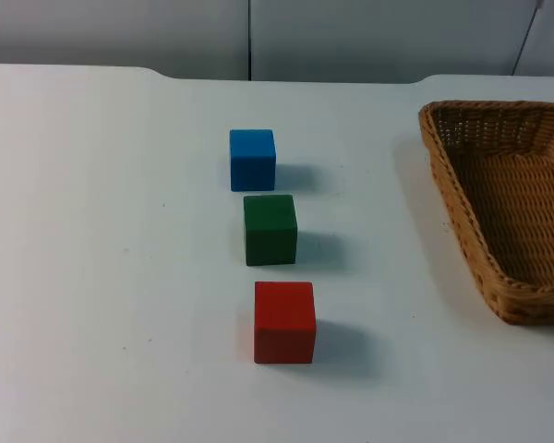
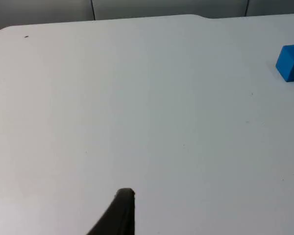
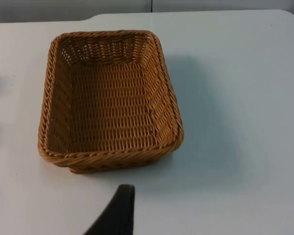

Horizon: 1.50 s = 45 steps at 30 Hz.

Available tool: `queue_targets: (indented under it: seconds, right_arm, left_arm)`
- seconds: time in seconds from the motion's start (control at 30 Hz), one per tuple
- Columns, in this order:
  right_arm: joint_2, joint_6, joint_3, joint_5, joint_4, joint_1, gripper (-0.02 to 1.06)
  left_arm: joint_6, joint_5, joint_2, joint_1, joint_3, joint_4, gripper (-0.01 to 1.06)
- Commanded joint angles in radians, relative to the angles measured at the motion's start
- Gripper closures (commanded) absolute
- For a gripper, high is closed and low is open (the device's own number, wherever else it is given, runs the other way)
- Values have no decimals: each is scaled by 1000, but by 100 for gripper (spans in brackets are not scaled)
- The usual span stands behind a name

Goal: Pick up the basket with the left hand and place the blue cube into the basket with the right hand.

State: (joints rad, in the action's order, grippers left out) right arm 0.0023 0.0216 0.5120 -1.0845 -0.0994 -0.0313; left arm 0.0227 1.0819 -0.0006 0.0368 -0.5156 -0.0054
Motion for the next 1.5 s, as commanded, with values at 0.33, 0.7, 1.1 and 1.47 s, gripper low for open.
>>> queue_targets:
  seconds: [0.33,0.7,1.1,1.47]
  right_arm:
    - [-2,-3,-5,9,1,-7,0]
    - [-2,-3,-5,9,1,-7,0]
    - [-2,-3,-5,9,1,-7,0]
    - [-2,-3,-5,9,1,-7,0]
  left_arm:
    - [-4,-74,175,6,-54,-29,0]
    - [3,-190,380,6,-201,-127,0]
    - [397,-351,652,6,-268,-611,0]
    - [711,-339,1040,6,-360,-975,0]
